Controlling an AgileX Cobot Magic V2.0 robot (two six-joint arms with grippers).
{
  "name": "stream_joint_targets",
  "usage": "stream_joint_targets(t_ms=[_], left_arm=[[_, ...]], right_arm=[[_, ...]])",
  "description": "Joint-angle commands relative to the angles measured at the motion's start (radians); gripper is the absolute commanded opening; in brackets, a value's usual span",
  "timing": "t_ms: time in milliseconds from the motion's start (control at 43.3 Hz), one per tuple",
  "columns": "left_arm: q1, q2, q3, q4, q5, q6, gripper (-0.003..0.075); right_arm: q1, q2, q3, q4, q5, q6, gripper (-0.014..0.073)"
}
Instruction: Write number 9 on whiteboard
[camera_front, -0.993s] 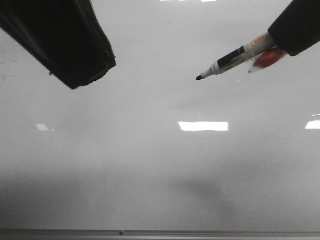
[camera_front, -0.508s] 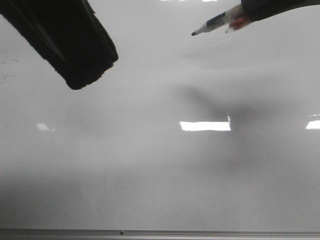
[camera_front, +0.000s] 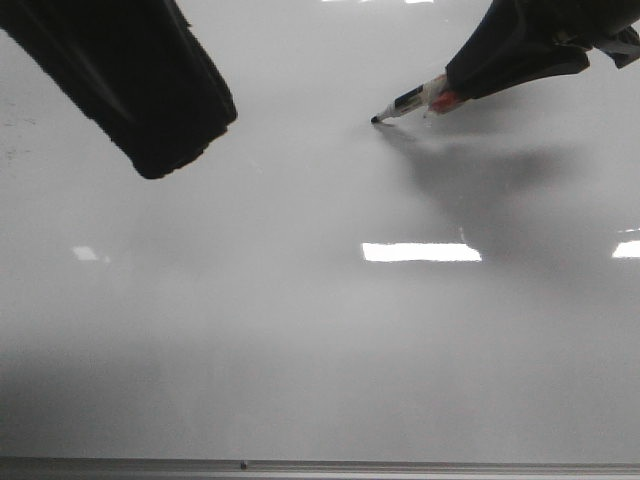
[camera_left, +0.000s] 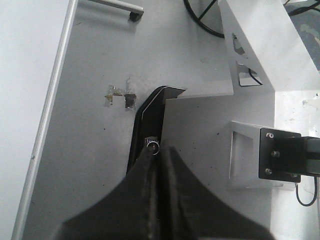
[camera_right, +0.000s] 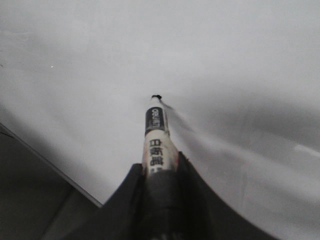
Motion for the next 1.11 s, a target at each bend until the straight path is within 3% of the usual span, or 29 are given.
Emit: stream_joint_targets(t_ms=[0,323,601,762,1086], left_arm=[[-0.007,-0.032,-0.033,-0.052,-0.011,-0.002,-0.0019],[-0.007,-0.032,-0.033,-0.052,-0.011,-0.002,-0.0019],[-0.007,-0.032,-0.033,-0.052,-0.014,-0.002,-0.0019],[-0.007,-0.032,-0.033,-0.052,-0.014,-0.002,-0.0019],[-0.007,-0.032,-0.033,-0.052,-0.014,-0.002,-0.0019]], right_arm=[[0.015,-0.007,-0.050,0.081,-0.060,-0.050,-0.0069],[0.095,0.114,-0.110,0.075,-0.003,-0.060,-0.0060],[0.032,0.071,-0.019,-0.003,-0.017,-0.022,-0.0059],[-0.020,0.021,-0.059,0.005,-0.023,-0.022,-0.0059],[-0.028,0.033,-0.147,-0.018,0.024,-0.010,-0.0059]])
